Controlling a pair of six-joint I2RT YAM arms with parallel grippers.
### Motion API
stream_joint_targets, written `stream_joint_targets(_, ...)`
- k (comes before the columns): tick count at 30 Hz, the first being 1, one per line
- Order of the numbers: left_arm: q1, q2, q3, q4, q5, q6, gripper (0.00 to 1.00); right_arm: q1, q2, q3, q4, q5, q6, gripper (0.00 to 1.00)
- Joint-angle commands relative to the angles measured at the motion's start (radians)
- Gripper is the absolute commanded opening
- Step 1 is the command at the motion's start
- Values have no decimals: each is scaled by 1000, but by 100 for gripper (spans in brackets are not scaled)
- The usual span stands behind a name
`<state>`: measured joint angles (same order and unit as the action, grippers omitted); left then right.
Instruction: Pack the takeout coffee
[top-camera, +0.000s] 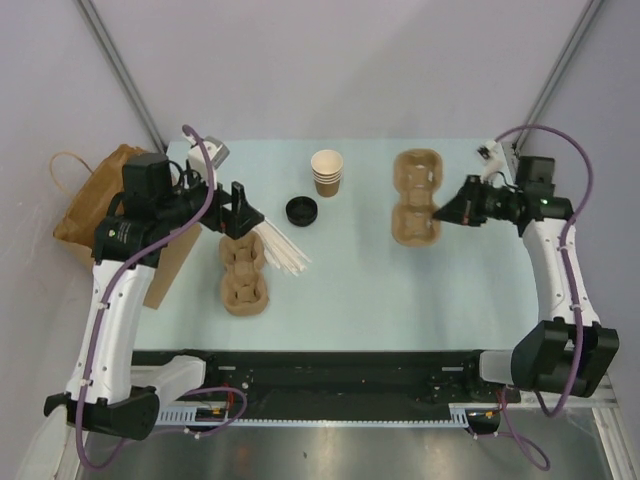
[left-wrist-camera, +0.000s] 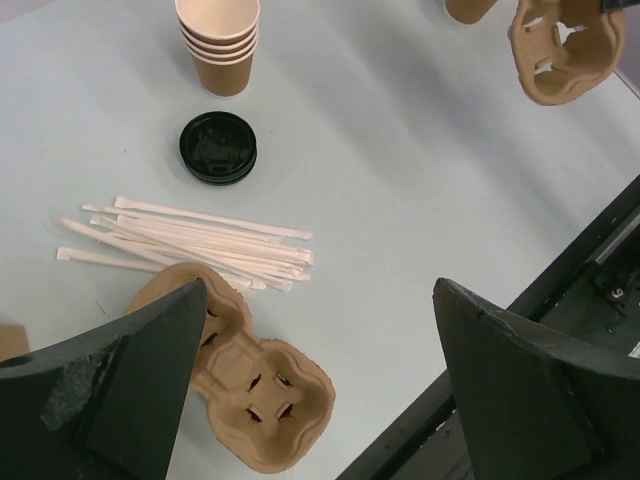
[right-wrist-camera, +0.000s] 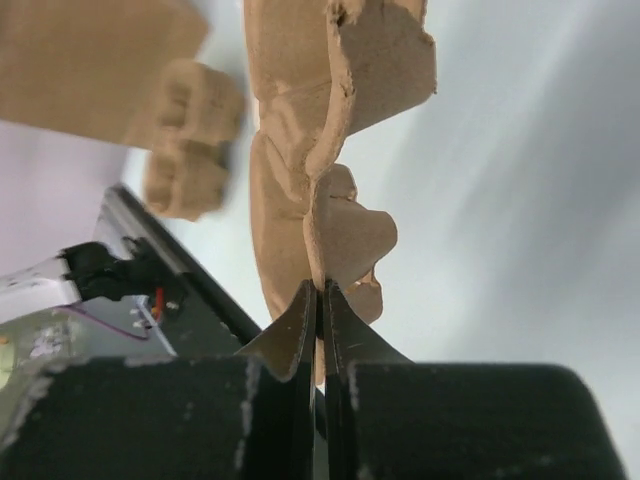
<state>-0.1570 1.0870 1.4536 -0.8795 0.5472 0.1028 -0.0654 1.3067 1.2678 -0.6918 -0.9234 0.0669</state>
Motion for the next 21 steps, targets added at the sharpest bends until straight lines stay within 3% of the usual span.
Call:
stream_joint_targets(1,28,-48,31,-62,68,18,99,-183,-9,-41,-381,-32,-375,0)
stream_joint_targets(5,53,-65,44,-120,53,64,100,-403,25,-56,-521,-16,-584,0)
stream_joint_targets(7,63,-67,54,-137,43,77,99,-435,38,-51,-570,6,-665,0)
stream_joint_targets(14,70,-79,56,-165,8,126,100,-314,120,-53,-606,156,-708,0)
stream_joint_targets(21,108,-59,111,-216,-58,110,99,-237,249,-53,-390,219,-557,0)
